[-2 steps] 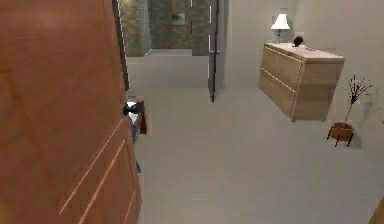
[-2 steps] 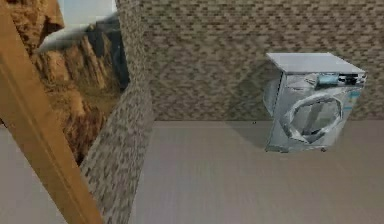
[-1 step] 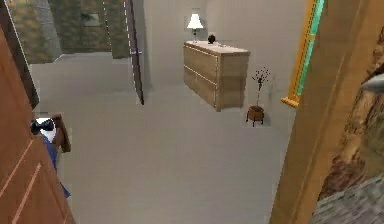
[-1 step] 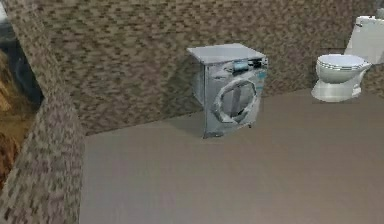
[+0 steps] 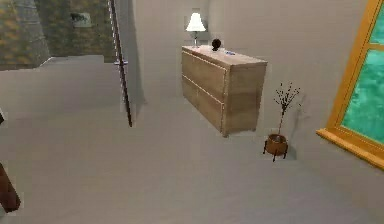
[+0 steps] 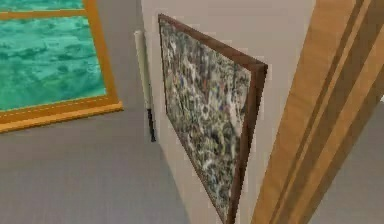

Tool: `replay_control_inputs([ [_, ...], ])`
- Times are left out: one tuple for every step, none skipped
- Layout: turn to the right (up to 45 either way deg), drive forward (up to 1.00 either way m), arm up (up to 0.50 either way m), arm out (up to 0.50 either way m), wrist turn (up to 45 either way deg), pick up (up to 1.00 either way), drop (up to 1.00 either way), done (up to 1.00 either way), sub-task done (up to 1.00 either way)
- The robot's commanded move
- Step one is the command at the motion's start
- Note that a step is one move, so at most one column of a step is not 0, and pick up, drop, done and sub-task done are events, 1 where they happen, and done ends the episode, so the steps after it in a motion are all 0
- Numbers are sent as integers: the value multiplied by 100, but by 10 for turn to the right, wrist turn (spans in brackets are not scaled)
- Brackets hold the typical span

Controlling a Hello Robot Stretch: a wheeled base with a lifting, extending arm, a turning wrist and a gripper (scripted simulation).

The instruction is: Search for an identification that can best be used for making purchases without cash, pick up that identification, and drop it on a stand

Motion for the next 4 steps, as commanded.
replay_control_inputs([
  [0,100,0,0,0,0,0,0,0],
  [0,100,0,0,0,0,0,0,0],
  [60,0,0,0,0,0,0,0,0],
  [0,30,0,0,0,0,0,0,0],
])
